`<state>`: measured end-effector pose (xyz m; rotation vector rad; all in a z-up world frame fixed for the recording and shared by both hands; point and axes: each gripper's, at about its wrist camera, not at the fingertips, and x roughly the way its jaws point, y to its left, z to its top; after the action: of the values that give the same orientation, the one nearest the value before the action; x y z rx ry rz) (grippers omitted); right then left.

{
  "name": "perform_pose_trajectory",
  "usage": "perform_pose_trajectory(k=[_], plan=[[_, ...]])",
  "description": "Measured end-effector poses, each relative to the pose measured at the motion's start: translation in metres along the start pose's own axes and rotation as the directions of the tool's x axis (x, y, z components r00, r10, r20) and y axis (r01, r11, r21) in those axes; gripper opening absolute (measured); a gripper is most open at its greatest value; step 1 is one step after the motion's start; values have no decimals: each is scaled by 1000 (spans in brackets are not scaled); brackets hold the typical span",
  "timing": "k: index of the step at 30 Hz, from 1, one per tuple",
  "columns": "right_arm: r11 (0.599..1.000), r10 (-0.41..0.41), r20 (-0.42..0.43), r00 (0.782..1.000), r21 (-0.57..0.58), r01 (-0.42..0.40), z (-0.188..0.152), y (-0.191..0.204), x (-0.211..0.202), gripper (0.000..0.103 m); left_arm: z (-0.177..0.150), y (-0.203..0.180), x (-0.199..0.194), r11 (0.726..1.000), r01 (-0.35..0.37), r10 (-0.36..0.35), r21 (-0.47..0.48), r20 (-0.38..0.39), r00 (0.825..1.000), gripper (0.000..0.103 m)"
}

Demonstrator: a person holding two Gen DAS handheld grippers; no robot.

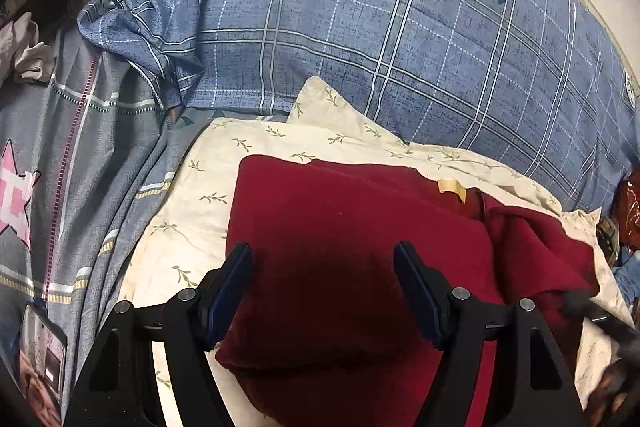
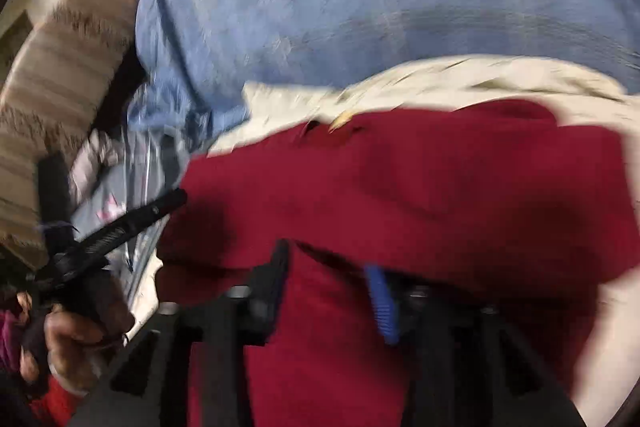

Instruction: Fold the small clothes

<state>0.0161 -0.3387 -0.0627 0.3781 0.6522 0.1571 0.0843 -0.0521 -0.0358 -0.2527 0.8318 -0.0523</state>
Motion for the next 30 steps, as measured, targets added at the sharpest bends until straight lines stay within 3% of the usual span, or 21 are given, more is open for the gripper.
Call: perform_pose_trajectory(k=[2, 4, 7, 9, 12, 15, 17, 22, 26, 30], plan=[[998, -17, 80, 997, 69, 11, -2, -24, -34, 69, 0, -1, -2, 1000, 8, -8, -3, 7, 1000, 72], [987, -72, 135, 988, 155, 51, -3, -54, -62, 70, -1, -2, -3, 1000, 2, -2, 4, 14, 1000, 72], [949, -170, 144, 975, 290, 123, -4, -99, -70, 72, -3, -4, 0, 1000, -12, 11, 14, 6, 1000, 72], [920, -169, 129, 977, 377, 109, -5, -122, -61, 72, -3, -4, 1, 1000, -16, 16, 15, 3, 1000, 72], [899, -90, 130, 987, 438, 25, -4, -138, -46, 71, -3, -5, 0, 998, -43, 43, 34, 18, 999, 72], [918, -76, 140, 987, 396, 15, -2, -125, -41, 63, -3, -6, 0, 998, -46, 45, 37, 19, 999, 72], [941, -87, 156, 984, 336, 29, 0, -113, -41, 44, -3, -7, 1, 998, -46, 46, 44, 16, 999, 72], [964, -112, 201, 973, 259, 58, 6, -94, -53, 15, -3, -6, -1, 997, -50, 49, 54, 20, 999, 72], [978, -84, 275, 958, 205, 27, 15, -68, -69, 14, -2, -1, -3, 998, -46, 45, 40, 23, 999, 72], [991, -7, 322, 947, 128, -37, 29, -31, -78, 13, -1, 3, -4, 999, -39, 39, 23, 22, 999, 72]])
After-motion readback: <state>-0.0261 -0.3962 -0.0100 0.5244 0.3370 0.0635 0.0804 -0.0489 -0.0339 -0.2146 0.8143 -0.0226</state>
